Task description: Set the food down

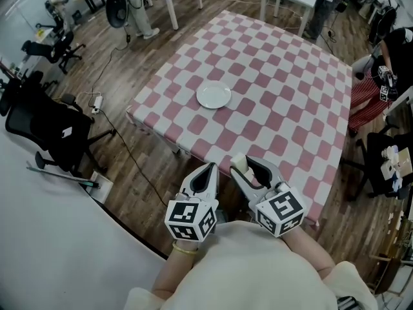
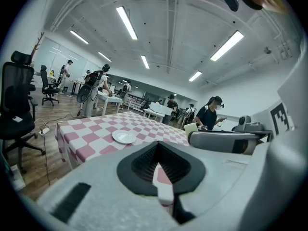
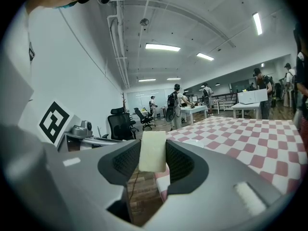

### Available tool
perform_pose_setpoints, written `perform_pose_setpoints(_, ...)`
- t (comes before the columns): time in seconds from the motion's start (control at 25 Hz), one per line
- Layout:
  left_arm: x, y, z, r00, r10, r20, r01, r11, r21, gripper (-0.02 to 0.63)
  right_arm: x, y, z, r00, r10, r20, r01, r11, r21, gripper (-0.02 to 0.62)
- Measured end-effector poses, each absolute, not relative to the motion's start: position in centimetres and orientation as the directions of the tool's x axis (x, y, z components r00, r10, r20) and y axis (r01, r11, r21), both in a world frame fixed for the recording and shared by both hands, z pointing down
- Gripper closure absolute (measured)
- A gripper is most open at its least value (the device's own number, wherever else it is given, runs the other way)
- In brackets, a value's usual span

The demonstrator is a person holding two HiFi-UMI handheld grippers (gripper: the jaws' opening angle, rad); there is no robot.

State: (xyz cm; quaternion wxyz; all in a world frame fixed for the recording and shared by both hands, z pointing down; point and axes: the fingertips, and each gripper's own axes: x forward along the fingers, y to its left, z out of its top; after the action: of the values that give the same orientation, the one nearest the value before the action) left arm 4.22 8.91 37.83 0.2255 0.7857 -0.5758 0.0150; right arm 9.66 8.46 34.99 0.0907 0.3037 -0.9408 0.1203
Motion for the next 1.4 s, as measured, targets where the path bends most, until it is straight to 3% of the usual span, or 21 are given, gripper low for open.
perform_pose_setpoints(1.4, -7.6, -2.0, 38.3, 0.398, -0.869, 0.294, -0.891, -0.29, 0.349, 0.606, -1.9, -3.0, 35.1, -0.751, -0.607, 0.26, -0.653, 0.742, -0.151, 0.423)
